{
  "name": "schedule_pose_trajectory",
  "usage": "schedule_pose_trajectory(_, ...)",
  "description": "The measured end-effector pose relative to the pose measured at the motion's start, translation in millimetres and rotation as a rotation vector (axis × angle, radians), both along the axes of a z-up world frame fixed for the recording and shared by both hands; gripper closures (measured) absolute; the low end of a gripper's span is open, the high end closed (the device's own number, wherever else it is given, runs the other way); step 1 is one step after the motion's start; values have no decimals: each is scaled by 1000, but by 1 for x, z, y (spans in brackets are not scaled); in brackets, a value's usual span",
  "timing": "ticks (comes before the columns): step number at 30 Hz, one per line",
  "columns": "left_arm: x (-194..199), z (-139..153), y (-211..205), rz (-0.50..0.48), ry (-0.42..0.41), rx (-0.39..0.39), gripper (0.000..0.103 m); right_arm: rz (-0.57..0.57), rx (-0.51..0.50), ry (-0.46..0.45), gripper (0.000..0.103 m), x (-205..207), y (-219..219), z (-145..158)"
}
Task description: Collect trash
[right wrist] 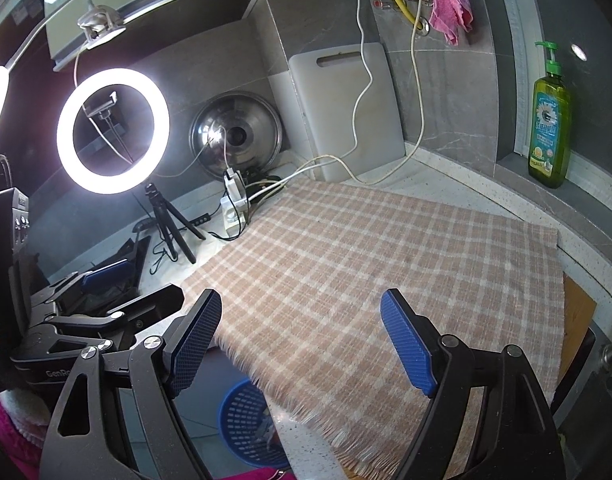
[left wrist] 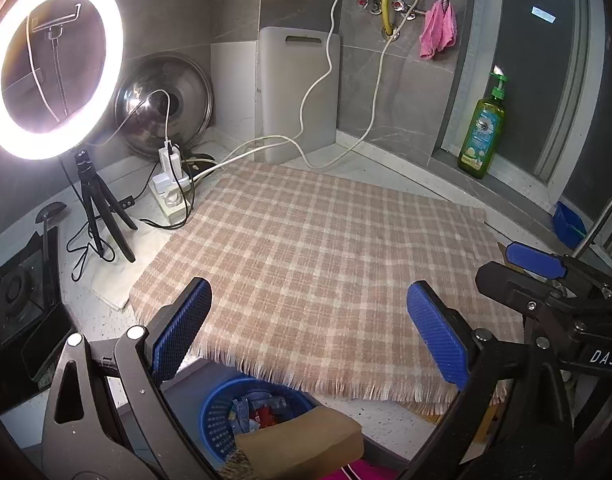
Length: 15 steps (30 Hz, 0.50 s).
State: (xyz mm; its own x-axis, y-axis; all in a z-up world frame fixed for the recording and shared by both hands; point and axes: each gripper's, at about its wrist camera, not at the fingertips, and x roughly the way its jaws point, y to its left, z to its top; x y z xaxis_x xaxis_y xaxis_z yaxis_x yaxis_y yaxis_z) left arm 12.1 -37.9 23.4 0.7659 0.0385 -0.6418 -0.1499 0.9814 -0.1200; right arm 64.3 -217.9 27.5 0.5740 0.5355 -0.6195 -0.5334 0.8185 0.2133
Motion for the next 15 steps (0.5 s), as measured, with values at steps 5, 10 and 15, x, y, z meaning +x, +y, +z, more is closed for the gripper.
schedule_pose_trajectory(5,0,0,2,-4,0,0,3,2,0,6,21,1,0,0)
schedule_pose_trajectory(10,0,0,1,-5,2,0,3,-2,0,7,21,0,-1,-1)
schedule_pose_trajectory(15,0,0,2,-9,1,-2,3,-4,0,7,21,0,-2,-1)
